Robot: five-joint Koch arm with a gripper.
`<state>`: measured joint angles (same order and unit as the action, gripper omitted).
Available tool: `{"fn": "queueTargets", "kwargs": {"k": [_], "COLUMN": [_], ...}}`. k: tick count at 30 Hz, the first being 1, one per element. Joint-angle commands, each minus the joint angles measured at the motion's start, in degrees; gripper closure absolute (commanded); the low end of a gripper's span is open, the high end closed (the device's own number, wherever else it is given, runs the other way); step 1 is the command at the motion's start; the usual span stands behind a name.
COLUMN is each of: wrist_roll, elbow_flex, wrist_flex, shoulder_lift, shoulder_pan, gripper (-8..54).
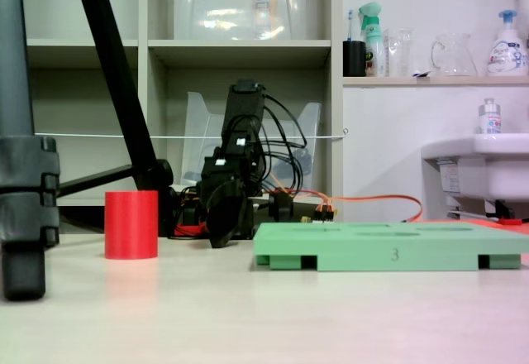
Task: Put the cylinder block into the corresponding hole
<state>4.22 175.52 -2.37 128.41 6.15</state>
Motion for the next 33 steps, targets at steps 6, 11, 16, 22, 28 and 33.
{"fn": "queueTargets", "kwargs": {"k": [6,11,16,22,28,33], "wrist_roll": [-5.27,-5.71,-5.63,-5.80,-6.06,-2.81], "elbow_flex": [3.96,4.04,4.04,4.04,3.96,4.04], "wrist_flex": [0.70,0.88,0.88,0.88,0.70,0.97], "shoulder_lift": [3.69,3.69,3.69,3.69,3.69,3.78], "shoulder_pan": [0.62,1.14,1.23,1.14,-0.09,-7.73], "gripper": [11.7,11.8,11.8,11.6,11.5,10.9]}}
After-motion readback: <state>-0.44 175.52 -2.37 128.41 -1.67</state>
